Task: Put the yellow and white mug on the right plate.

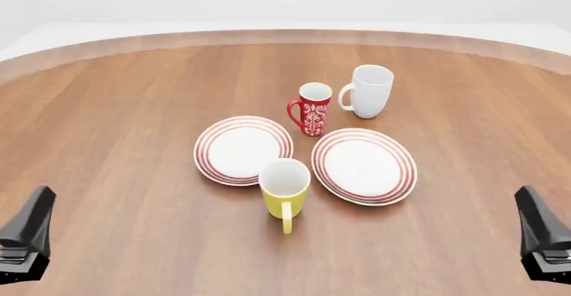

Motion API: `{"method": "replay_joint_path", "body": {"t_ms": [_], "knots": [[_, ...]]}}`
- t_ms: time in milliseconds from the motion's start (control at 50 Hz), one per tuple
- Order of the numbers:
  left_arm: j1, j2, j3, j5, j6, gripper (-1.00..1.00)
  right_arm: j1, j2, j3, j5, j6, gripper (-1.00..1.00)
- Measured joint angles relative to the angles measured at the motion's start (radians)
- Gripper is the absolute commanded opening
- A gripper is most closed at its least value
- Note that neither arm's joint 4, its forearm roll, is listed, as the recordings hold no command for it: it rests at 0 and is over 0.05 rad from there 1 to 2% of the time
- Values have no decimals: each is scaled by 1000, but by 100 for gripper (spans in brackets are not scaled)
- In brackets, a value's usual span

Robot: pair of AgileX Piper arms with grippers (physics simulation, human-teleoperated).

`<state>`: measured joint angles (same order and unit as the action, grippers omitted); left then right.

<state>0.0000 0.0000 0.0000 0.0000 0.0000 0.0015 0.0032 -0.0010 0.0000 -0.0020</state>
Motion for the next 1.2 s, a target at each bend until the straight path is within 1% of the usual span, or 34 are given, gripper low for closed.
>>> {"method": "replay_joint_path", "body": {"t_ms": [180, 320, 460, 640, 720, 940, 1200], "knots": [[0, 0, 0, 0, 0, 100, 5, 3, -1, 1, -2, 100], [0, 0, 0, 0, 0, 100, -17, 23, -15, 12, 30, 100], [0, 0, 0, 0, 0, 100, -8, 70, -35, 8, 42, 100], [0, 0, 0, 0, 0, 100, 57, 194, -99, -2, 53, 100], [0, 0, 0, 0, 0, 100, 100, 241, -137, 14, 62, 100], [0, 0, 0, 0, 0, 100, 219, 340, -265, 112, 98, 100], [0, 0, 0, 0, 0, 100, 347, 444, -419, 222, 88, 100]]}}
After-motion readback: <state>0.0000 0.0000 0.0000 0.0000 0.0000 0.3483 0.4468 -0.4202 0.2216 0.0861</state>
